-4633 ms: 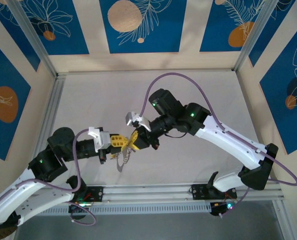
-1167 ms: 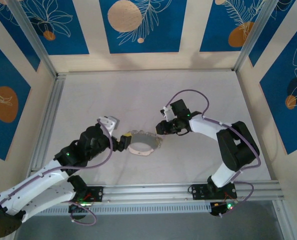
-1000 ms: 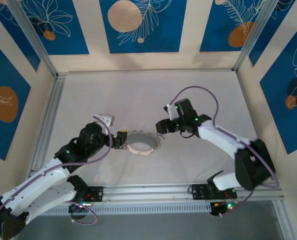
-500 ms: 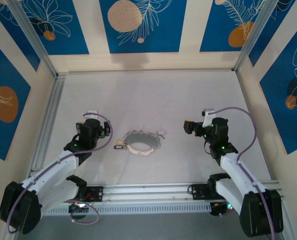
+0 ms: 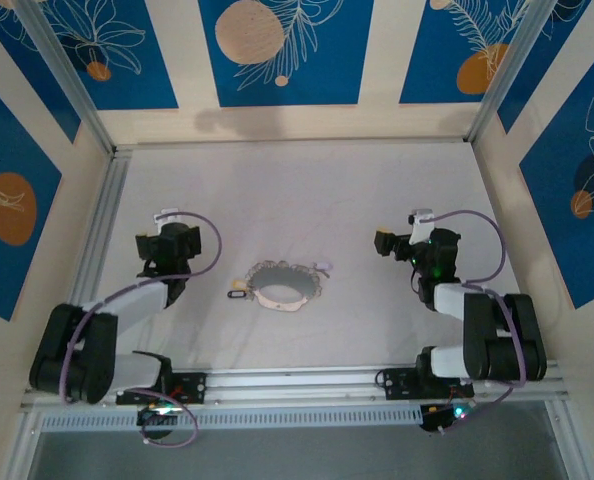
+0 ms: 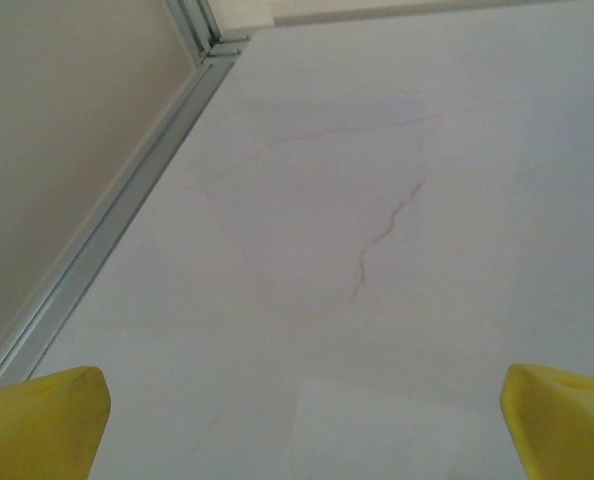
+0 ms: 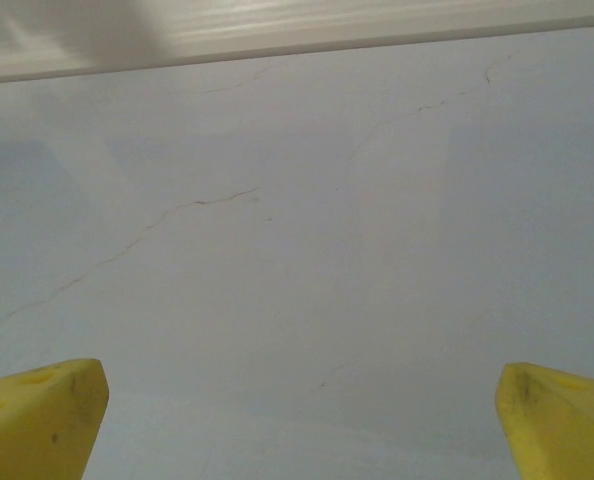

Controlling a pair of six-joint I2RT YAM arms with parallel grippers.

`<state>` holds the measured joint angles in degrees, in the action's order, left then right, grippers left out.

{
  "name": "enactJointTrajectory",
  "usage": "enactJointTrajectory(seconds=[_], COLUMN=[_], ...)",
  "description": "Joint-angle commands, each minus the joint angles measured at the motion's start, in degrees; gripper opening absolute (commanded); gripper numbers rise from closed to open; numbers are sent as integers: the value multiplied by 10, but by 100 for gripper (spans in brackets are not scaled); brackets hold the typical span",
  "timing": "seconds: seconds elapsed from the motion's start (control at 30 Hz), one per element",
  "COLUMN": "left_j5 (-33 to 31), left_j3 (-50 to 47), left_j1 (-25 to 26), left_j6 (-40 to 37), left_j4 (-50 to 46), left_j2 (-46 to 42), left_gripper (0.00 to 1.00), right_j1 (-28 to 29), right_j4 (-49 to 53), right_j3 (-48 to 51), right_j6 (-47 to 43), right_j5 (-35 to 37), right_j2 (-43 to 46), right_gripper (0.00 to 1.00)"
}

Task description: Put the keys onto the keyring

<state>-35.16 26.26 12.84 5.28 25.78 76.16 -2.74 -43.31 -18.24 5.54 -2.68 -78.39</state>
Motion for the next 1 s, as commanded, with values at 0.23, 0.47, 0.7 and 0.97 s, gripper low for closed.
enactJointTrajectory(seconds=[0.23, 0.47, 0.7, 0.97], left_j5=[220, 222, 221, 221], left_j3=[-48, -58, -58, -58], left_j1=[-67, -77, -77, -77], left_j6=[-67, -59, -60, -60], left_j4=[259, 298, 297, 298], left_j2=[120, 133, 133, 134], left_gripper=[100, 100, 100, 100], right_j1=[-1, 12, 26, 16], right_j4=[-47, -37, -25, -20], right_j3=[-45, -52, -57, -61], right_j6=[17, 12, -5, 2], right_j5=[18, 48, 55, 36], right_j2=[-87, -88, -87, -89], right_gripper=[99, 99, 99, 99])
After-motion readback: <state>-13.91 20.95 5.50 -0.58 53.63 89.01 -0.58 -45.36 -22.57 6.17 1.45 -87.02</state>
